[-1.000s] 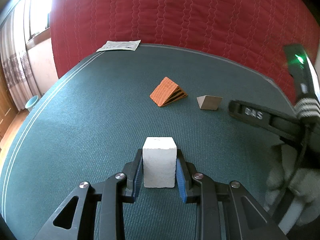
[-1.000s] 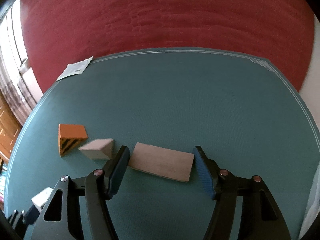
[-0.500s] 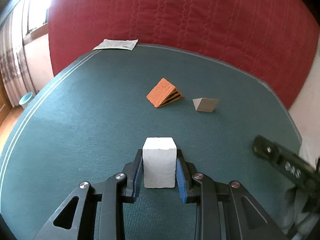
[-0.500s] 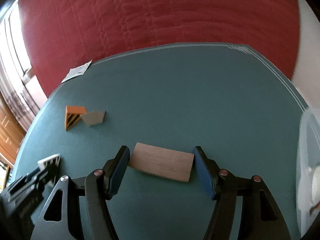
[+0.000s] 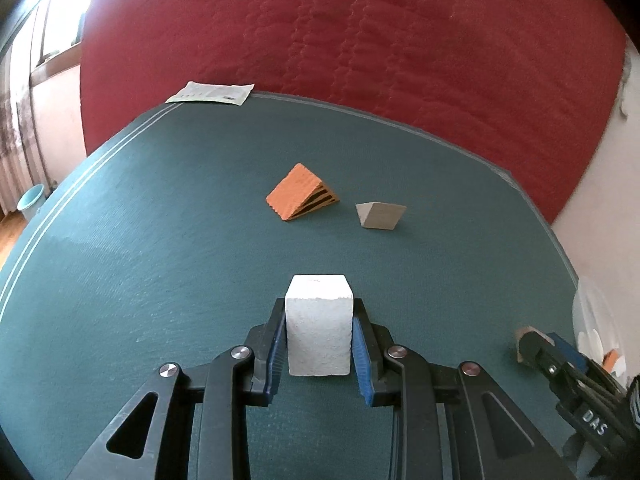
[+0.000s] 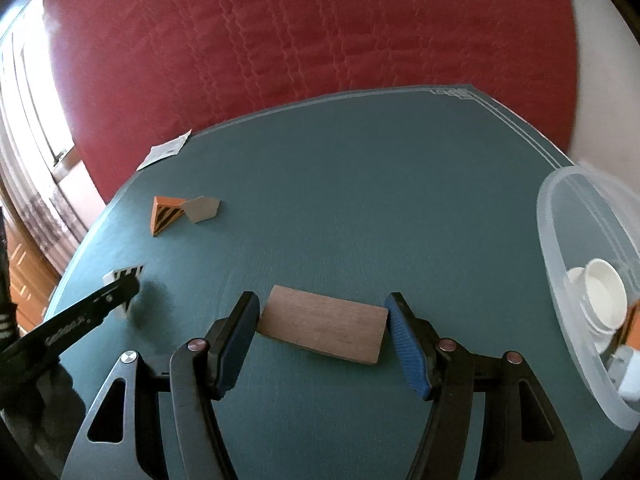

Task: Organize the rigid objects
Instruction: 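Carry the beige block toward the bowl with the right gripper while the left holds the white block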

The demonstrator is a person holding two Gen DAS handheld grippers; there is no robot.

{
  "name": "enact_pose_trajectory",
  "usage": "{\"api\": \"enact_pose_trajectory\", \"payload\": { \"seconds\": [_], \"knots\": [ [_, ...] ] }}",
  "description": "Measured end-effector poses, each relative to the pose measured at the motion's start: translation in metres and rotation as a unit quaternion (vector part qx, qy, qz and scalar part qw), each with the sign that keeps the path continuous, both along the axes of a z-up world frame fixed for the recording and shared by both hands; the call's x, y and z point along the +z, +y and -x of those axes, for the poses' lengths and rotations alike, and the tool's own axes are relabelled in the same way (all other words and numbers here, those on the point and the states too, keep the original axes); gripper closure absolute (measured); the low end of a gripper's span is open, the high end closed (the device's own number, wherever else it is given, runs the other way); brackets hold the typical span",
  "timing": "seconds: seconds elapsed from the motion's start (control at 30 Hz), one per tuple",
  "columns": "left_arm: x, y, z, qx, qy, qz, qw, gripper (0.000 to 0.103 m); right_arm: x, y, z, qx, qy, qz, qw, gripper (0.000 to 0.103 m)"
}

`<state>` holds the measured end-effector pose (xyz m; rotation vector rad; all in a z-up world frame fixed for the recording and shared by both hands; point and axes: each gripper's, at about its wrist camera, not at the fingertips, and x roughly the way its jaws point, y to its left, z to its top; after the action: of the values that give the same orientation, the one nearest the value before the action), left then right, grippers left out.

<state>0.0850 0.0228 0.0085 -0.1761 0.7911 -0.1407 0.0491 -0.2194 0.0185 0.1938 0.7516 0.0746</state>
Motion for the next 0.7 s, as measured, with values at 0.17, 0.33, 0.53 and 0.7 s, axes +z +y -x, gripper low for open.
{"api": "enact_pose_trajectory", "payload": {
  "seconds": [0.17, 0.33, 0.53, 0.7],
  "knots": [
    [0.000, -0.002, 0.000, -0.008, -0.004, -0.002, 1.0000, 0.072, 0.006, -0.005, 0.013, -0.005, -0.007, -0.006, 1.000, 0.037],
    [0.001, -0.007, 0.002, -0.017, -0.010, -0.009, 0.9998, 0.072, 0.012, -0.016, 0.027, -0.018, -0.012, -0.010, 1.000, 0.037],
    [0.002, -0.012, 0.006, -0.024, -0.021, -0.021, 0.9993, 0.072, 0.016, -0.030, 0.043, -0.034, -0.013, -0.008, 0.999, 0.037],
    [0.003, -0.014, 0.007, -0.023, -0.026, -0.029, 0.9990, 0.072, 0.023, -0.046, 0.058, -0.051, -0.021, -0.002, 0.998, 0.037]
  ]
}}
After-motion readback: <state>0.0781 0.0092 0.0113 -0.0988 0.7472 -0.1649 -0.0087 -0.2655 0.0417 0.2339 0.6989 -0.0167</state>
